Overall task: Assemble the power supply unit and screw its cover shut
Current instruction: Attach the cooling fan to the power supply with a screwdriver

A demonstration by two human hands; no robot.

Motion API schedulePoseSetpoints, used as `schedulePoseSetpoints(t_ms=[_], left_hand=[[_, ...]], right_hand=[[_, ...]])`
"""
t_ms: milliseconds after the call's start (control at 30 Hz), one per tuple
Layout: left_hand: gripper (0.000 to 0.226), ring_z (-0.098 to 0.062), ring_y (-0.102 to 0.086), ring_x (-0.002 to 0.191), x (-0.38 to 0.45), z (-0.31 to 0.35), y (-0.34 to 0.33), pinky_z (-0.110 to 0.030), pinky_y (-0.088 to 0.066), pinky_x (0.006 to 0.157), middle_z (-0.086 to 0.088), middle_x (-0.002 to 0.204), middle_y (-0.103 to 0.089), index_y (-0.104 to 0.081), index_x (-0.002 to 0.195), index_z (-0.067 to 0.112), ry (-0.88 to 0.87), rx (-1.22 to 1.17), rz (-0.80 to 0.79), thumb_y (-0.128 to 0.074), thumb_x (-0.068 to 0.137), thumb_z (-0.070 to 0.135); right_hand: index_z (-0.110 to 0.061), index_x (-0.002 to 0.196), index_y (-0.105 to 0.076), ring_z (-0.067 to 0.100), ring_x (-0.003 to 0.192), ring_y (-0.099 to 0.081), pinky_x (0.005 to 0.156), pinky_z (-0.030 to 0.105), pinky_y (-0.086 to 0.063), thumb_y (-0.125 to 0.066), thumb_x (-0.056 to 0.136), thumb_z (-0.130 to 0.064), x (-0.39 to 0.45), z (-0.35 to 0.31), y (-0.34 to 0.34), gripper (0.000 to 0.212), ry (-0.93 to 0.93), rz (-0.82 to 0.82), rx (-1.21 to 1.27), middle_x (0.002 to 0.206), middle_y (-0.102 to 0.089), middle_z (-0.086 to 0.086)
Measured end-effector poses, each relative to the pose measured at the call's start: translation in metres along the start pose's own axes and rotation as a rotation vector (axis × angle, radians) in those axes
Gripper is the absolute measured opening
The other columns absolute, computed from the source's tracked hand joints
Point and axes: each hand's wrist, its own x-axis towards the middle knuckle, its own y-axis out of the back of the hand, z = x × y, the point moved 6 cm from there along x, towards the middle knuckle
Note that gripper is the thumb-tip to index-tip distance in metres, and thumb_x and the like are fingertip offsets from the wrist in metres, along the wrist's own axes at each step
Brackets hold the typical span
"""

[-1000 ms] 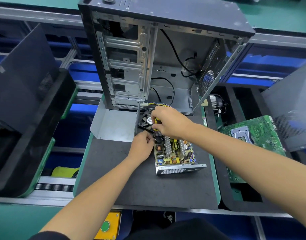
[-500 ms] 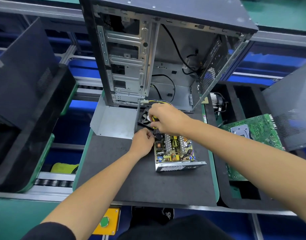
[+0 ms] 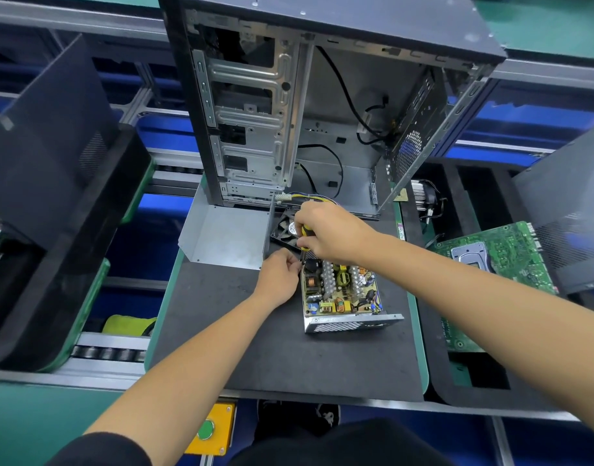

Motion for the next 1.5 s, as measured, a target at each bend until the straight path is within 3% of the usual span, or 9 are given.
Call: schedulePoseSetpoints(t_ms=[367,533,700,900,1000,1167,1267,1367,1500], left_hand=[[0.016,-0.011,-0.048,0.067,0.0,0.001,0.0,-0.024,-0.034,0.056,0.006,0.07,-0.052,-0.051,0.079,0.019,0.021,-0.008,-0.01,-0.053,0.094,0.015],[0.015,-0.017,-0.052,0.075,0.001,0.002,0.0,-0.029,-0.038,0.064,0.004,0.073,-0.054,-0.052,0.078,0.018,0.045,-0.02,-0.015,-0.053,0.092,0.013],[0.022,-0.02,-0.056,0.08,0.0,0.0,-0.001,-0.03,-0.042,0.065,0.004,0.079,-0.056,-0.047,0.073,0.021,0.045,-0.037,-0.021,-0.051,0.093,0.014],[0.013,-0.014,-0.052,0.071,0.0,-0.001,-0.001,-0.025,-0.038,0.058,0.003,0.073,-0.056,-0.052,0.079,0.018,0.04,-0.028,-0.01,-0.053,0.092,0.014],[0.01,-0.013,-0.052,0.072,0.0,-0.001,-0.001,-0.027,-0.039,0.06,0.002,0.076,-0.057,-0.053,0.082,0.018,0.029,-0.02,-0.002,-0.054,0.091,0.014],[0.01,-0.016,-0.051,0.072,0.001,-0.001,-0.002,-0.029,-0.038,0.064,0.002,0.075,-0.055,-0.052,0.082,0.017,0.003,-0.005,-0.008,-0.054,0.092,0.014],[0.011,-0.015,-0.051,0.072,0.002,-0.001,-0.002,-0.028,-0.038,0.064,0.004,0.074,-0.054,-0.051,0.082,0.019,0.005,0.004,-0.005,-0.054,0.092,0.015],[0.01,-0.014,-0.051,0.072,0.002,-0.003,-0.002,-0.029,-0.04,0.064,0.004,0.075,-0.054,-0.051,0.083,0.019,0.01,0.004,-0.008,-0.054,0.092,0.015],[0.012,-0.014,-0.051,0.07,0.003,-0.002,-0.002,-0.027,-0.039,0.059,0.003,0.074,-0.054,-0.05,0.081,0.02,0.024,0.008,-0.014,-0.054,0.092,0.016]], right_hand=[[-0.018,0.08,-0.044,0.026,0.094,-0.052,0.072,0.033,-0.036,-0.062,0.091,-0.021,0.003,-0.001,-0.002,0.022,0.0,-0.045,-0.055,0.09,-0.038,-0.004],[-0.009,0.09,-0.057,0.028,0.092,-0.057,0.084,0.04,-0.039,-0.059,0.093,-0.017,0.002,-0.009,-0.004,0.008,0.083,-0.064,-0.191,0.1,-0.052,0.005],[-0.009,0.091,-0.055,0.026,0.076,-0.053,0.059,0.031,-0.028,-0.06,0.089,-0.01,0.001,-0.02,-0.007,0.005,0.194,-0.087,-0.299,0.1,-0.051,0.006],[-0.007,0.099,-0.062,0.03,0.093,-0.061,0.071,0.035,-0.045,-0.054,0.096,-0.022,0.017,-0.02,-0.004,0.016,0.145,-0.138,-0.465,0.102,-0.062,0.011],[-0.009,0.101,-0.064,0.032,0.094,-0.064,0.064,0.033,-0.039,-0.044,0.101,-0.033,0.014,-0.018,-0.002,0.031,0.133,-0.096,-0.594,0.1,-0.067,0.011],[-0.006,0.119,-0.046,0.031,0.078,-0.057,0.059,0.035,-0.037,-0.054,0.092,-0.025,0.009,-0.013,-0.006,0.034,0.093,-0.197,-0.46,0.119,-0.046,0.012],[-0.006,0.112,-0.047,0.014,0.056,-0.033,0.049,0.028,-0.023,-0.06,0.081,-0.009,0.011,-0.013,-0.006,0.034,0.115,-0.265,-0.421,0.108,-0.044,0.01],[-0.01,0.09,-0.051,0.02,0.061,-0.042,0.056,0.029,-0.031,-0.057,0.086,-0.01,0.011,-0.015,-0.003,0.007,0.103,-0.241,-0.455,0.083,-0.051,0.009],[-0.015,0.075,-0.04,0.022,0.057,-0.039,0.057,0.032,-0.034,-0.049,0.093,-0.015,0.014,-0.021,-0.001,0.021,0.108,-0.155,-0.555,0.074,-0.051,0.008]])
